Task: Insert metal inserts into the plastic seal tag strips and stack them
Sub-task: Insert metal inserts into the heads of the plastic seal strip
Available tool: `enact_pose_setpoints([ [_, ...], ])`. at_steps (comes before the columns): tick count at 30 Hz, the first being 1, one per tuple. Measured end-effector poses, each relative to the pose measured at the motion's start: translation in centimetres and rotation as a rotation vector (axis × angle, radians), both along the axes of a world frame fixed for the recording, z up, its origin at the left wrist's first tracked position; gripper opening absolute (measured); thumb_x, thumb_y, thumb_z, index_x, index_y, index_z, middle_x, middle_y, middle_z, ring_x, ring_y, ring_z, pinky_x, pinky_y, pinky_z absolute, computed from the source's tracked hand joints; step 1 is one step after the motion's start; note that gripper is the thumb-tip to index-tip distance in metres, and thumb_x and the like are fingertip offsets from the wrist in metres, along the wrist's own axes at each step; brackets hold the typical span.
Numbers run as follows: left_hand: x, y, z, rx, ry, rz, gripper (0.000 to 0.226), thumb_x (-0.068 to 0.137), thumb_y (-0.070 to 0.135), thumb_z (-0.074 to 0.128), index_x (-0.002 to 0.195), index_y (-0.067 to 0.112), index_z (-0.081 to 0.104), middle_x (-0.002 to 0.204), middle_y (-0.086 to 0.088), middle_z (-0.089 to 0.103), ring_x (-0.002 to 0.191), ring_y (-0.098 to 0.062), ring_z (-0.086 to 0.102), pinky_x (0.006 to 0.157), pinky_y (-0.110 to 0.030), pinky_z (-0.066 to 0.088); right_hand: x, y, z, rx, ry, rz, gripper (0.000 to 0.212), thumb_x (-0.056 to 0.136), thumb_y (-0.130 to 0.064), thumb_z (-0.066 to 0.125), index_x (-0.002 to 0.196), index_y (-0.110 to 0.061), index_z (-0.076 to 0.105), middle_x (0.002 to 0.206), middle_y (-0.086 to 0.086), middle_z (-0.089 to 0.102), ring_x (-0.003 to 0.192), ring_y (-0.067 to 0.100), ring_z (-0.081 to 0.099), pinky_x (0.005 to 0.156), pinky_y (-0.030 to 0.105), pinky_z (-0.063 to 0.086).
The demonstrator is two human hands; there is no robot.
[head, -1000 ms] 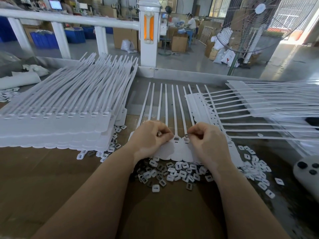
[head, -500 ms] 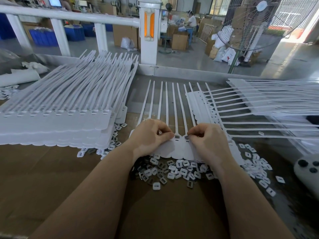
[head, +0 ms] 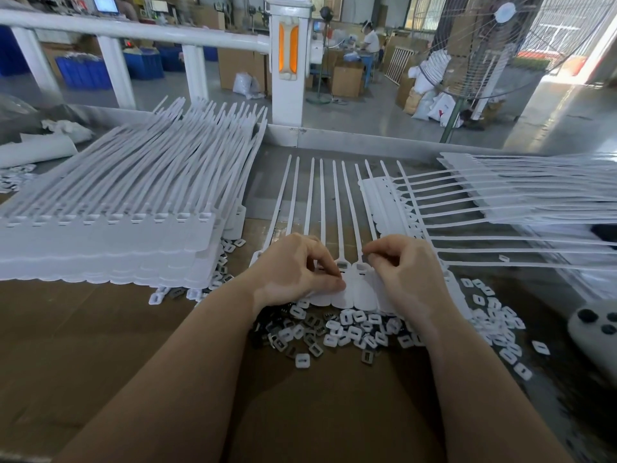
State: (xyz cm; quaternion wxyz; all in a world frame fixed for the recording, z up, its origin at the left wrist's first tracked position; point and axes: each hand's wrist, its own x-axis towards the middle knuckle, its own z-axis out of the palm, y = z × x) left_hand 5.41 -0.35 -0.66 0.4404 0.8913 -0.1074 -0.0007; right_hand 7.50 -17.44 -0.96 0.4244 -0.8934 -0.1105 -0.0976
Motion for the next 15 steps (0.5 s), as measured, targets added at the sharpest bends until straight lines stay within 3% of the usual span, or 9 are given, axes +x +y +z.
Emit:
enact_pose_setpoints([
  [5, -0.1, 0.0, 0.0, 0.001, 0.0, -0.016, 0.007, 0.071, 0.03, 0.077, 0.073, 0.026, 0.071, 0.088, 0.007, 0.064, 0.074, -0.007, 0.056, 0.069, -0.02, 0.041, 0.0, 0.1, 0.0, -0.007, 0.023, -0.004, 0.015, 0.091, -0.013, 0.055, 0.086, -0.024, 0.064, 0.086, -0.008, 0.064, 0.086, 0.009, 0.06, 0.083, 0.031, 0.05],
  [10, -0.2, 0.1, 0.0, 0.049, 0.0, -0.024, 0.014, 0.072, 0.045, 0.071, 0.072, 0.031, 0.068, 0.088, 0.011, 0.062, 0.081, -0.003, 0.057, 0.074, -0.019, 0.043, -0.3, 0.1, 0.2, 0.035, -0.062, 0.019, 0.014, 0.091, -0.01, 0.054, 0.086, -0.022, 0.062, 0.08, -0.011, 0.062, 0.079, 0.005, 0.059, 0.073, 0.02, 0.048],
  [15, -0.1, -0.2, -0.1, -0.05, -0.032, 0.035, 0.007, 0.08, 0.036, 0.068, 0.082, 0.029, 0.069, 0.076, 0.015, 0.064, 0.058, 0.005, 0.053, 0.056, -0.007, 0.038, -1.0, 0.4, 0.8, 0.148, -0.06, 0.167, 0.013, 0.086, -0.007, 0.062, 0.084, -0.018, 0.069, 0.078, -0.008, 0.067, 0.075, 0.004, 0.062, 0.069, 0.014, 0.05],
])
